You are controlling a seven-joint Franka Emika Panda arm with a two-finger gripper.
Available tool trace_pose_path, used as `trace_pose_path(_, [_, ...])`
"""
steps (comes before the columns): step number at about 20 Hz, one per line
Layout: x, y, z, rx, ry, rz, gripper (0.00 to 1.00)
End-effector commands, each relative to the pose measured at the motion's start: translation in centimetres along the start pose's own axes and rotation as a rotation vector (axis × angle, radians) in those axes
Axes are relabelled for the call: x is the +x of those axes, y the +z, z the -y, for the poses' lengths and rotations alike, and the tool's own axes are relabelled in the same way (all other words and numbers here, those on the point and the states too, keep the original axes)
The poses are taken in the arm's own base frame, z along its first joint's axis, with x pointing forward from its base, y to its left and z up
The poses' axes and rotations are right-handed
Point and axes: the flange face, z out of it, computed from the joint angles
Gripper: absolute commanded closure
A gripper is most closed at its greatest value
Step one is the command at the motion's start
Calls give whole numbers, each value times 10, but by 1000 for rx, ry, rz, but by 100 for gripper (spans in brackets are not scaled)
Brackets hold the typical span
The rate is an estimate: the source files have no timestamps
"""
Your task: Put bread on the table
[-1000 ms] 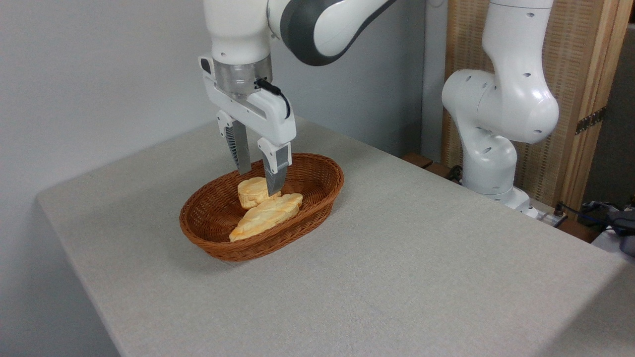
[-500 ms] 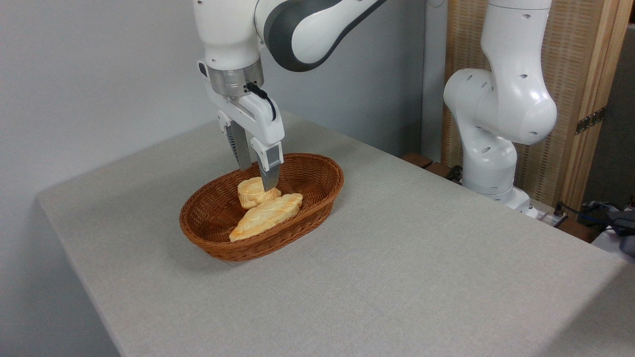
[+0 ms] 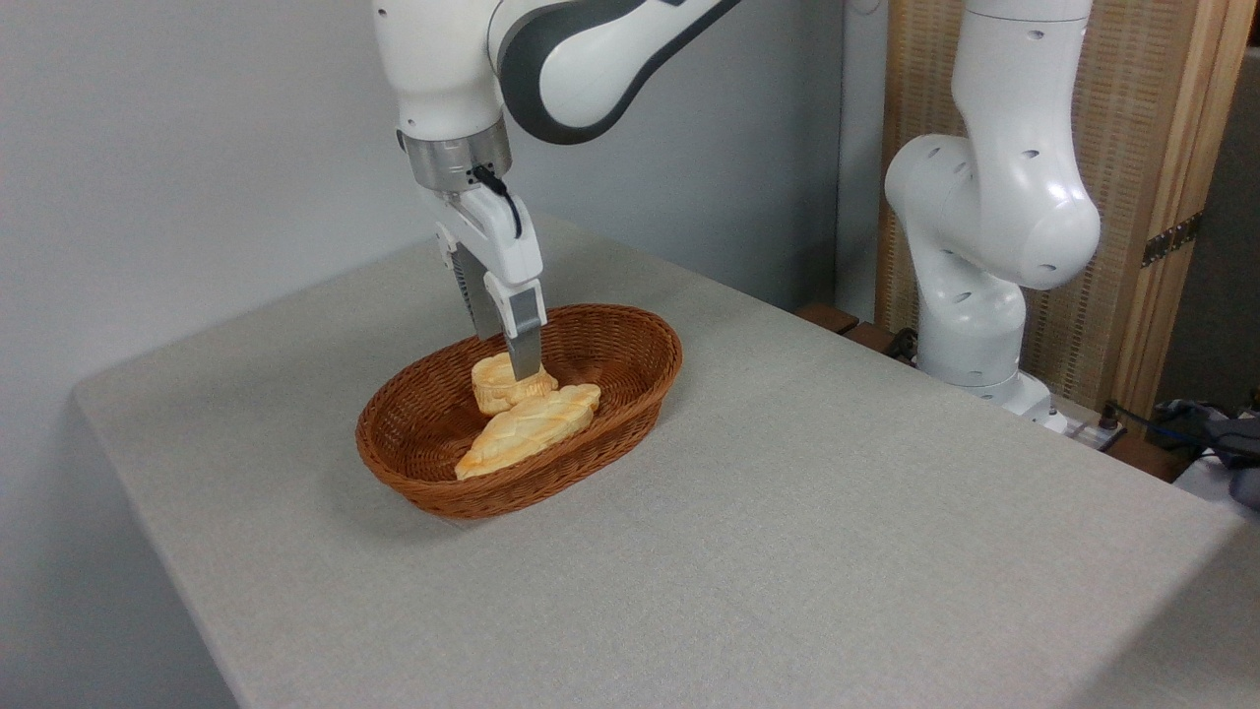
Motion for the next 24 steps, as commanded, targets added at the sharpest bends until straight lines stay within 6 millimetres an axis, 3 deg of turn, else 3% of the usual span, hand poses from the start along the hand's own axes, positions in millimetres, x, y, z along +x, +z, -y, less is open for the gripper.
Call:
trace_pose_path(1, [5,5,4,42,30,-11,0])
trace_pose_path(7, [12,19,-4,33,77,11,0])
trace_pose_path(18, [16,44,-2,40,107,67,0])
trace_pose_path(20, [17,44,-2,42,106,66,8])
trace_pose_path(21, [17,44,-2,42,108,66,23])
trace_pose_path(22, [16,44,-1,42,106,66,31])
trace_pose_path(24, [16,43,-1,43,107,65,35])
